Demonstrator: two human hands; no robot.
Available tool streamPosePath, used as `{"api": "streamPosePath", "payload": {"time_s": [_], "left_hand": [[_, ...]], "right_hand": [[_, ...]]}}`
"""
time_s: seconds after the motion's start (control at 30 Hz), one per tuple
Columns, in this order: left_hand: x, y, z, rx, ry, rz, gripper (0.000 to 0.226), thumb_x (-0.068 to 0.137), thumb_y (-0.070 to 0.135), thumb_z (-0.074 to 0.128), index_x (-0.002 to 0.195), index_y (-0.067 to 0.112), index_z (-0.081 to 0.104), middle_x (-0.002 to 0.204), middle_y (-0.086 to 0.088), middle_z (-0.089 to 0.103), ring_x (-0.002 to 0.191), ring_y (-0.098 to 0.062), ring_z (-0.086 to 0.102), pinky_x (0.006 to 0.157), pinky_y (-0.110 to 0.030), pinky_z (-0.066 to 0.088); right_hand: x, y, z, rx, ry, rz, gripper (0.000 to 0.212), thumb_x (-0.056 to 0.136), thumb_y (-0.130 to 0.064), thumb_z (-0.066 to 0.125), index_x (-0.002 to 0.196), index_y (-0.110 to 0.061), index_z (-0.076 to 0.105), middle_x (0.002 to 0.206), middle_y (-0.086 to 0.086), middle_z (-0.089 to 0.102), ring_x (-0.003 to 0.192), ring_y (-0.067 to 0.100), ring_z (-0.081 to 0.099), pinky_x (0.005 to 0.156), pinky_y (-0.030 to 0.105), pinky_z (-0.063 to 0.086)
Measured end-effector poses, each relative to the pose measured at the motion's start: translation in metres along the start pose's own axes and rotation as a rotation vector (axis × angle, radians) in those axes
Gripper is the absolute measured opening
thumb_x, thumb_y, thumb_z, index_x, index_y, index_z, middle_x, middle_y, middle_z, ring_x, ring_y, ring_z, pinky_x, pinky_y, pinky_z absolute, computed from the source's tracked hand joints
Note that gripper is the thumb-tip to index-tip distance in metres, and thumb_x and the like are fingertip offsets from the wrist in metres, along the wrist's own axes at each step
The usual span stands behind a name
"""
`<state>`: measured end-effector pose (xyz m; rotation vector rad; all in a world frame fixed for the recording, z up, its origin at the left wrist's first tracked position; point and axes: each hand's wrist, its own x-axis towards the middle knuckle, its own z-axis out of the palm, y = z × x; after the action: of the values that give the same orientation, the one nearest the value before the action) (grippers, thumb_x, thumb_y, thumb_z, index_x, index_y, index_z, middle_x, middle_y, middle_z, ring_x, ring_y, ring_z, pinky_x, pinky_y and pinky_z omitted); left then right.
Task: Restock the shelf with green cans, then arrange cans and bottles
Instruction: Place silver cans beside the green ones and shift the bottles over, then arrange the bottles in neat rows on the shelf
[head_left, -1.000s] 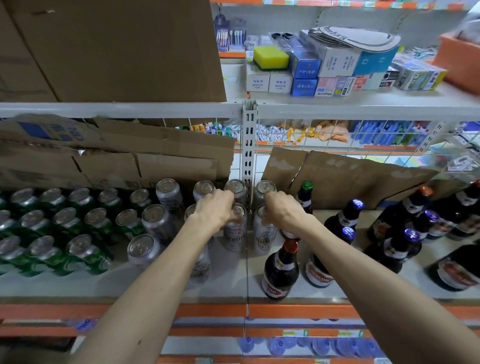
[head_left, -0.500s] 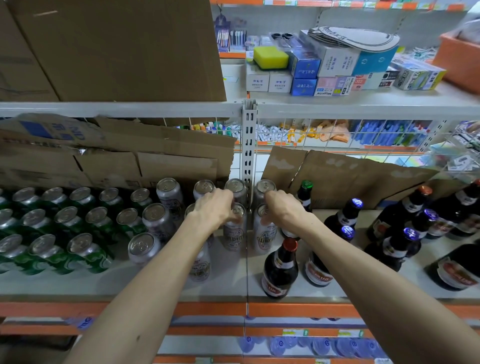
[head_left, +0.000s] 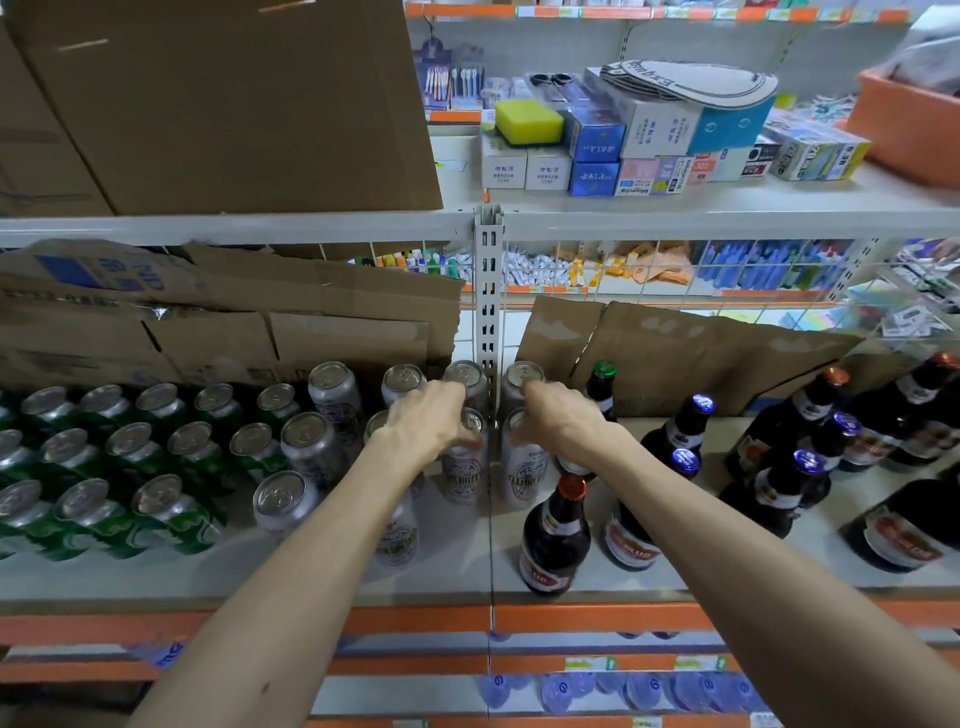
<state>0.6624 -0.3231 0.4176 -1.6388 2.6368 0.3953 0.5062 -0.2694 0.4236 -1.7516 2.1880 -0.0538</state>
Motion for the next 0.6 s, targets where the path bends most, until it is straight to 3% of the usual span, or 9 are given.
{"api": "streamPosePath", "payload": {"time_s": [0.13, 0.23, 0.37, 0.6], "left_hand": [[-0.006, 0.015, -0.011, -0.008, 0.089, 0.075, 0.037, 0.077, 0.041, 0.074, 0.099, 0.016, 0.059, 0.107, -0.008, 0.063, 0.102, -0.035, 0.063, 0.075, -0.039, 0.048], [-0.014, 0.029, -0.020, -0.034, 0.090, 0.109, 0.034, 0.083, 0.041, 0.071, 0.107, 0.019, 0.063, 0.111, -0.009, 0.065, 0.105, -0.036, 0.062, 0.082, -0.042, 0.051], [-0.034, 0.047, -0.028, -0.096, 0.139, 0.173, 0.026, 0.093, 0.033, 0.060, 0.114, 0.019, 0.067, 0.117, -0.010, 0.066, 0.107, -0.035, 0.062, 0.080, -0.038, 0.048], [-0.083, 0.069, -0.027, -0.190, 0.128, 0.240, 0.032, 0.099, 0.039, 0.050, 0.108, 0.016, 0.070, 0.110, -0.009, 0.070, 0.103, -0.032, 0.063, 0.079, -0.038, 0.048]], "right_hand": [[-0.014, 0.002, -0.011, 0.026, 0.165, -0.023, 0.041, 0.089, -0.026, 0.066, 0.118, -0.005, 0.046, 0.120, 0.018, 0.058, 0.109, 0.039, 0.059, 0.077, 0.042, 0.044], [-0.035, 0.010, -0.022, 0.034, 0.277, -0.013, 0.028, 0.091, -0.019, 0.061, 0.111, -0.006, 0.047, 0.117, 0.016, 0.057, 0.108, 0.040, 0.058, 0.074, 0.041, 0.042], [-0.076, 0.027, -0.041, 0.088, 0.411, 0.076, 0.027, 0.092, -0.025, 0.058, 0.113, -0.009, 0.052, 0.114, 0.015, 0.060, 0.106, 0.039, 0.057, 0.082, 0.043, 0.048], [-0.146, 0.056, -0.047, 0.162, 0.498, 0.232, 0.025, 0.091, -0.027, 0.056, 0.112, -0.013, 0.057, 0.114, 0.012, 0.064, 0.104, 0.036, 0.060, 0.085, 0.043, 0.051]]}}
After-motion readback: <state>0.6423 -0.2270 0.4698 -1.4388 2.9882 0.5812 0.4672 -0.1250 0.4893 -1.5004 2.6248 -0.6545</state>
